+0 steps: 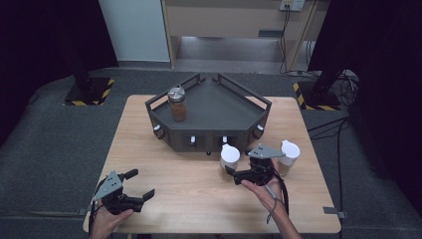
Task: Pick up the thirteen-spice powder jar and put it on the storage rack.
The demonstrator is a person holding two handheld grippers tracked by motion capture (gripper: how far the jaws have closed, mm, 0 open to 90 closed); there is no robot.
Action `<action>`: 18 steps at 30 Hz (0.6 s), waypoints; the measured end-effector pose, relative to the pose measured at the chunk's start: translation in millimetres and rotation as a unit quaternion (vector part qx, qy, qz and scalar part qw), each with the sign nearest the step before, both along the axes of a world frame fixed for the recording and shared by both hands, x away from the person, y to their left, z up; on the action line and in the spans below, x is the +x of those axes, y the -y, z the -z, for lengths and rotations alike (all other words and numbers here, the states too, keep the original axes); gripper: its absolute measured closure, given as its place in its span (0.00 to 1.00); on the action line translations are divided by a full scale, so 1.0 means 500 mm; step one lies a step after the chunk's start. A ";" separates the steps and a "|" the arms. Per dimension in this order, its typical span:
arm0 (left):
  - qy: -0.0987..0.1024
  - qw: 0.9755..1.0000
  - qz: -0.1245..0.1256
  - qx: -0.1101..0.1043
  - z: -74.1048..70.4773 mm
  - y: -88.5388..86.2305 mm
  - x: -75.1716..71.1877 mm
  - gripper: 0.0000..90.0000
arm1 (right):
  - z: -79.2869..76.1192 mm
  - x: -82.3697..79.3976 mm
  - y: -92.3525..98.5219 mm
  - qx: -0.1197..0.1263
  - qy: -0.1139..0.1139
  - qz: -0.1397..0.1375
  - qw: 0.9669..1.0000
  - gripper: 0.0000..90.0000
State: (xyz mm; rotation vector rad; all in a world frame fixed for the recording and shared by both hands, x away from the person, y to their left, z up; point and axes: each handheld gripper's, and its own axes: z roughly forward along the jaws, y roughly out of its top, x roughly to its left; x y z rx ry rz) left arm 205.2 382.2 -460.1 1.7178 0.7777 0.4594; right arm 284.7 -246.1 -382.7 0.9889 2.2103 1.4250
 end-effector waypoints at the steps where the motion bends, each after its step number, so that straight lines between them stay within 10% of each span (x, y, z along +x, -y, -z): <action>1: 0.000 1.000 0.000 0.001 0.000 0.000 0.000 0.00 | 0.003 0.002 -0.002 0.000 0.000 0.002 1.000 0.06; 18: -0.001 1.000 0.005 0.008 -0.003 0.003 0.001 0.00 | 0.057 0.024 -0.031 0.019 0.005 0.018 1.000 0.14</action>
